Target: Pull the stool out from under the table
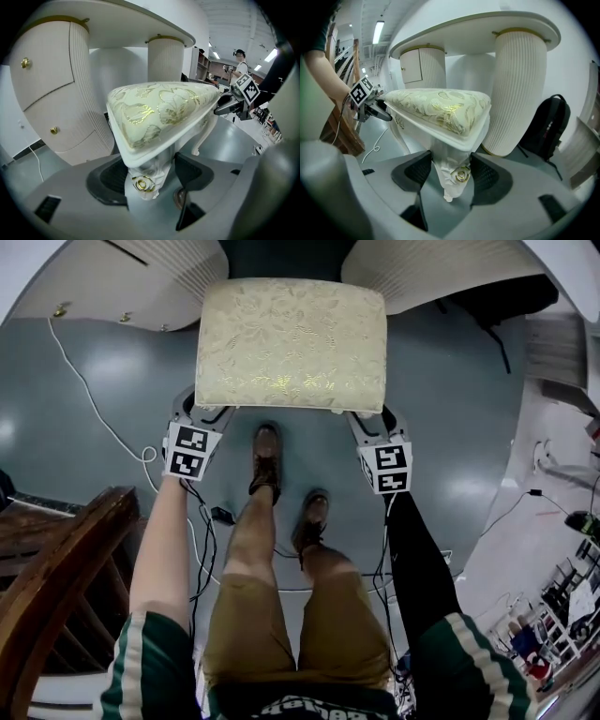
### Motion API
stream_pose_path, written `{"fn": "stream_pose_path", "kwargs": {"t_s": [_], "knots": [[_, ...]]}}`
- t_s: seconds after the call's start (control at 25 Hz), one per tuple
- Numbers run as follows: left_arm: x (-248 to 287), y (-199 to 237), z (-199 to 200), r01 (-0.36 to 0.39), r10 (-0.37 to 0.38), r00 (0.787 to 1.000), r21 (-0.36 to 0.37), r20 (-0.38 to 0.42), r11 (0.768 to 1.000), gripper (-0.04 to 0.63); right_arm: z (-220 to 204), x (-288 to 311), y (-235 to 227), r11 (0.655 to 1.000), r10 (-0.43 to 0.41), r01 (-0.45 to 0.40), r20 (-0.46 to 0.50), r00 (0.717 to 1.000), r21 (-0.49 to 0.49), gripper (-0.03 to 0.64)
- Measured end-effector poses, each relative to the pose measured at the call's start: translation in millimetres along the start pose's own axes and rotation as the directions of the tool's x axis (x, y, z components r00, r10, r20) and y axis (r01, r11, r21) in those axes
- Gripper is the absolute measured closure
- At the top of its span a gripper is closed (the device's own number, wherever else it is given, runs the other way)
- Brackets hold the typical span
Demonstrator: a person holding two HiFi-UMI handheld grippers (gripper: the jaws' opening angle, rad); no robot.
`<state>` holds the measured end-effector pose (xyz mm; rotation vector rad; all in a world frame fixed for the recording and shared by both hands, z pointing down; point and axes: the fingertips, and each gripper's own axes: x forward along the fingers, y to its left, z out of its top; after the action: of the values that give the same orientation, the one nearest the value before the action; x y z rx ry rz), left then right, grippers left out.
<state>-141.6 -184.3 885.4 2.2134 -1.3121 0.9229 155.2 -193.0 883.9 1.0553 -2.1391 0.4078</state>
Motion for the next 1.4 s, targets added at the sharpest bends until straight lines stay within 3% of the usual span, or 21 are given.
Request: {"fn": "stream_pose_path", "kwargs": {"t_s": [0.4, 0.76, 0.96, 1.32, 1.4], "knots": [[-58.3, -57.3, -87.1, -0.027, 0.027, 0.994, 0.009, -0.102, 1.000, 0.264, -70.8, -47.5, 64.4, 0.998, 0.045, -0.049, -0.081, 0.996, -0.039, 0.341], [-88.2, -105.8, -142.3, 0.012, -0.005, 0.982, 0.039, -0.189, 0.999, 0.265, -137.9, -98.0, 109.0, 0.995, 0.088, -0.095, -0.190, 0.978, -0.028, 0.354], [-93.4, -105.4, -145.4, 0.050, -0.038, 0.973, 0.047, -0.226, 0.998, 0.265, -143.9, -105.7, 118.6, 0.995, 0.095, -0.100, -0.225, 0.970, -0.011, 0.370], [-101.4, -108.4, -135.2, 0.055, -0.048, 0.988, 0.044, -0.148, 0.998, 0.264, -141.7, -108.5, 116.0, 0.999, 0.016, -0.022, -0.222, 0.975, -0.028, 0.351], [-107.6, -113.4, -137.4, 0.050, -0.043, 0.987, 0.038, -0.153, 0.998, 0.264, -149.2, -113.1, 116.2, 1.000, -0.003, 0.006, -0.239, 0.971, 0.013, 0.311]]}}
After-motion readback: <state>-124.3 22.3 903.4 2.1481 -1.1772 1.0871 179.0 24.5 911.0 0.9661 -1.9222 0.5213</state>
